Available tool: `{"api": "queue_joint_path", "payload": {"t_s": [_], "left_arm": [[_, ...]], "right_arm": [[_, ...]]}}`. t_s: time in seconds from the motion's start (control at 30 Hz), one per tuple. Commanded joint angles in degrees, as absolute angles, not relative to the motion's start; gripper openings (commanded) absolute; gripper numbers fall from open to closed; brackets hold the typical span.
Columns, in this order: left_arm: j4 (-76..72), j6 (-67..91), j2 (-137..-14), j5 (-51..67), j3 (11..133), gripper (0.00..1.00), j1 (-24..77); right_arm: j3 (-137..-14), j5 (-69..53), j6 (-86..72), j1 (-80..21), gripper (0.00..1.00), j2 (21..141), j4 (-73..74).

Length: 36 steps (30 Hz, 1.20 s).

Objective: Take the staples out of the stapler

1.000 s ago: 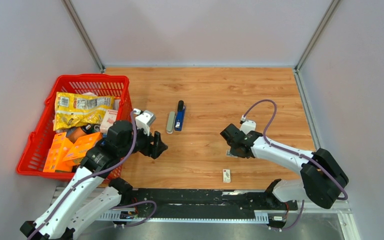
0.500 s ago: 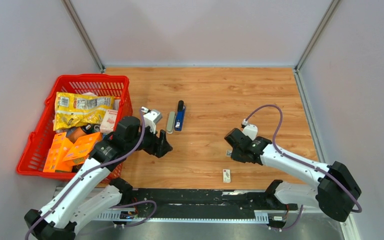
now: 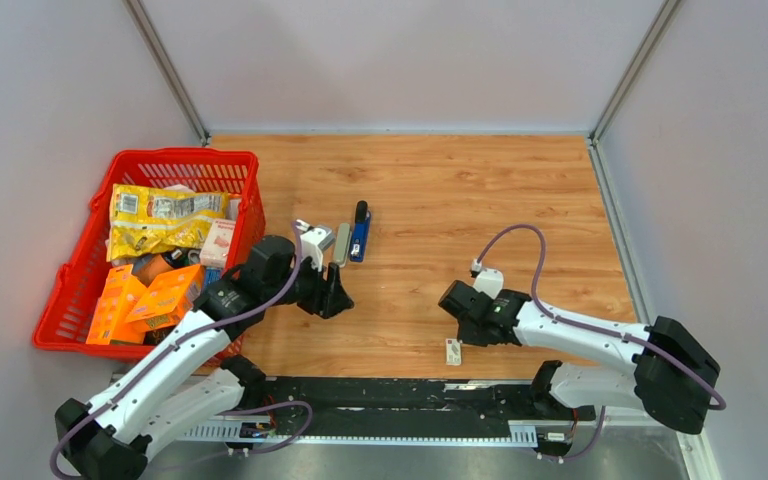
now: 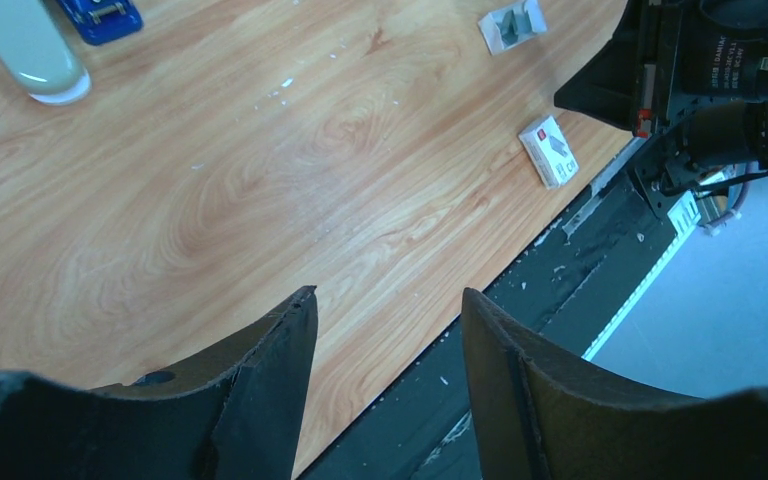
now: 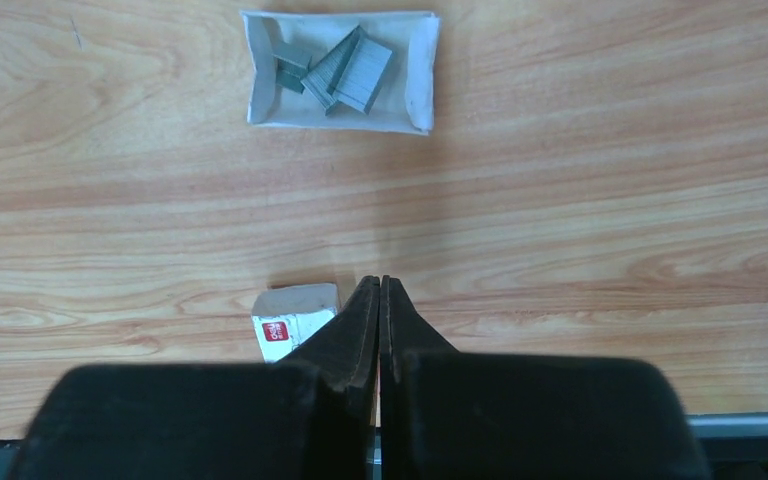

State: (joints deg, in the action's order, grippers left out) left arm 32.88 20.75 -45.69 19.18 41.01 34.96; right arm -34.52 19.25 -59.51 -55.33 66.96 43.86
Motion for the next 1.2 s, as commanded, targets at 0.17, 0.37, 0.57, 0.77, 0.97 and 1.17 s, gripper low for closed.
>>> {"api": "queue_joint_path", "payload": {"t_s": [0.17,0.37,0.57,0.77,0.97,1.17], "left_arm": [[26.29,25.13,-46.32,18.28,36.13,0.57,38.50],[25.40,26.28,-46.14,18.02,34.98,0.48,39.90],[25.23,26.72,-45.70,17.67,34.19,0.45,40.69],[25.75,27.07,-44.74,17.32,33.84,0.44,41.13],[25.49,27.25,-44.30,17.05,33.05,0.44,41.22],[24.87,27.25,-43.86,17.31,32.26,0.44,41.22]], "right_arm": [[-31.91,20.30,-63.98,-58.88,0.00,65.66,43.33],[-31.12,20.21,-65.56,-60.73,0.00,65.30,43.33],[-30.85,20.13,-65.66,-61.00,0.00,66.18,41.49],[-31.90,18.99,-65.04,-61.35,0.00,68.20,39.29],[-33.05,18.11,-65.65,-62.84,0.00,69.61,39.02],[-34.01,17.58,-67.15,-64.95,0.01,71.19,39.29]]}}
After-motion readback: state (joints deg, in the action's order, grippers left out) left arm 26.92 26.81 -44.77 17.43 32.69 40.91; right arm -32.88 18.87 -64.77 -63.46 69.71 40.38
